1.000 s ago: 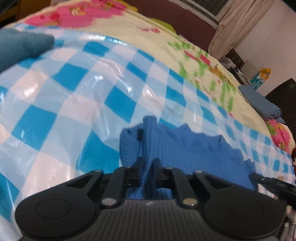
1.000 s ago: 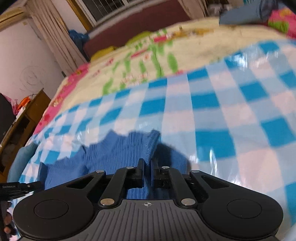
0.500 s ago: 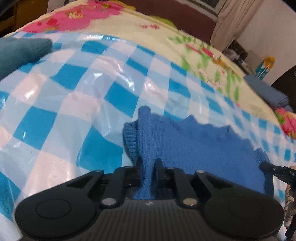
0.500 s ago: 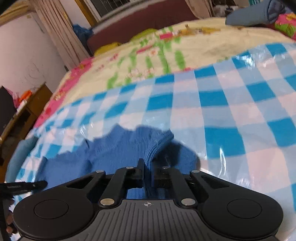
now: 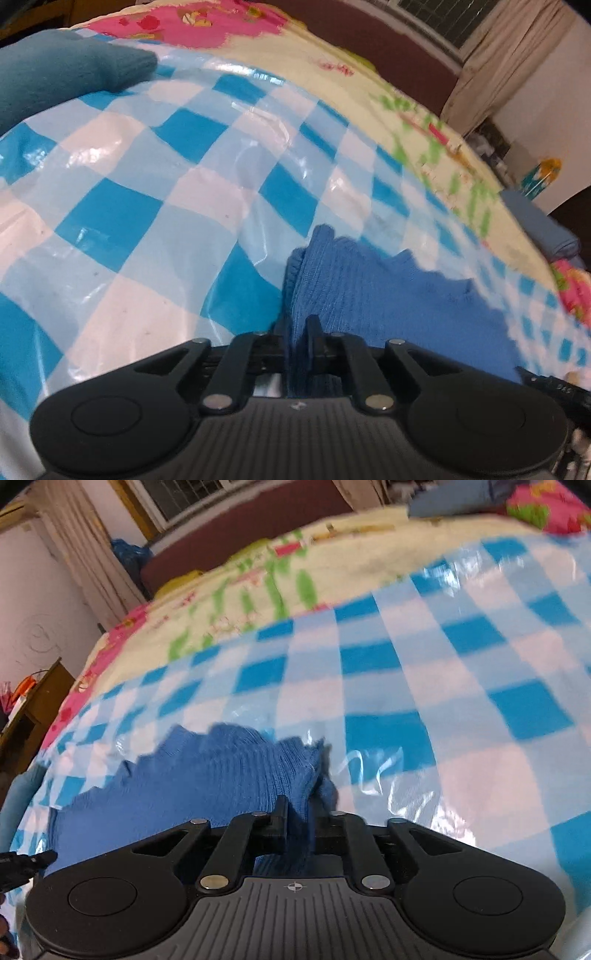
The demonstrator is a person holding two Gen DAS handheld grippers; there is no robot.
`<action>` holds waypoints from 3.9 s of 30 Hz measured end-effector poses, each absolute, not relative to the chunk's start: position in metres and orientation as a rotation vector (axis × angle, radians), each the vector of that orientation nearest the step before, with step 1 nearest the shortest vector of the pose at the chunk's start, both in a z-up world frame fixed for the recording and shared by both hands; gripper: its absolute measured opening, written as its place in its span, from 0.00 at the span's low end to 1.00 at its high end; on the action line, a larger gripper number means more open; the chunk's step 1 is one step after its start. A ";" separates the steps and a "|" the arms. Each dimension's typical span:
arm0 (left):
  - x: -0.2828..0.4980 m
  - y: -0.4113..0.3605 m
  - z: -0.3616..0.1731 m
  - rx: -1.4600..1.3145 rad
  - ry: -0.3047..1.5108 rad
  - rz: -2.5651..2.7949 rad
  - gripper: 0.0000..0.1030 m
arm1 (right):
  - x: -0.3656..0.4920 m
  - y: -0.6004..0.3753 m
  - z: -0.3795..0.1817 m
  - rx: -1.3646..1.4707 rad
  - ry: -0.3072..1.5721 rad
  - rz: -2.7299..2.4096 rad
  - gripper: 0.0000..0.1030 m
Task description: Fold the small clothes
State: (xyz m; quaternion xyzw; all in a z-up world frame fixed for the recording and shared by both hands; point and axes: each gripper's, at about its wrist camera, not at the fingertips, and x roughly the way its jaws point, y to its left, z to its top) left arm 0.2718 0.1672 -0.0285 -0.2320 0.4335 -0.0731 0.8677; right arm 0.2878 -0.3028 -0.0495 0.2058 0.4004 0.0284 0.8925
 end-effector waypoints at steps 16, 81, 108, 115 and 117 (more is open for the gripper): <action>0.182 0.160 -0.039 -0.425 0.976 -0.137 0.21 | 0.224 -0.254 -0.045 0.188 0.939 0.114 0.55; 0.147 0.107 -0.046 -0.424 0.856 -0.124 0.56 | 0.321 -0.012 -0.028 0.076 1.106 0.446 0.19; 0.133 0.115 -0.048 -0.356 0.759 -0.079 0.73 | 0.320 0.037 -0.026 -0.230 1.142 0.436 0.59; 0.134 0.124 -0.051 -0.418 0.758 -0.131 0.73 | 0.328 0.029 -0.041 -0.249 1.127 0.385 0.23; 0.133 0.123 -0.050 -0.419 0.749 -0.123 0.73 | 0.331 0.008 -0.032 -0.144 1.147 0.404 0.15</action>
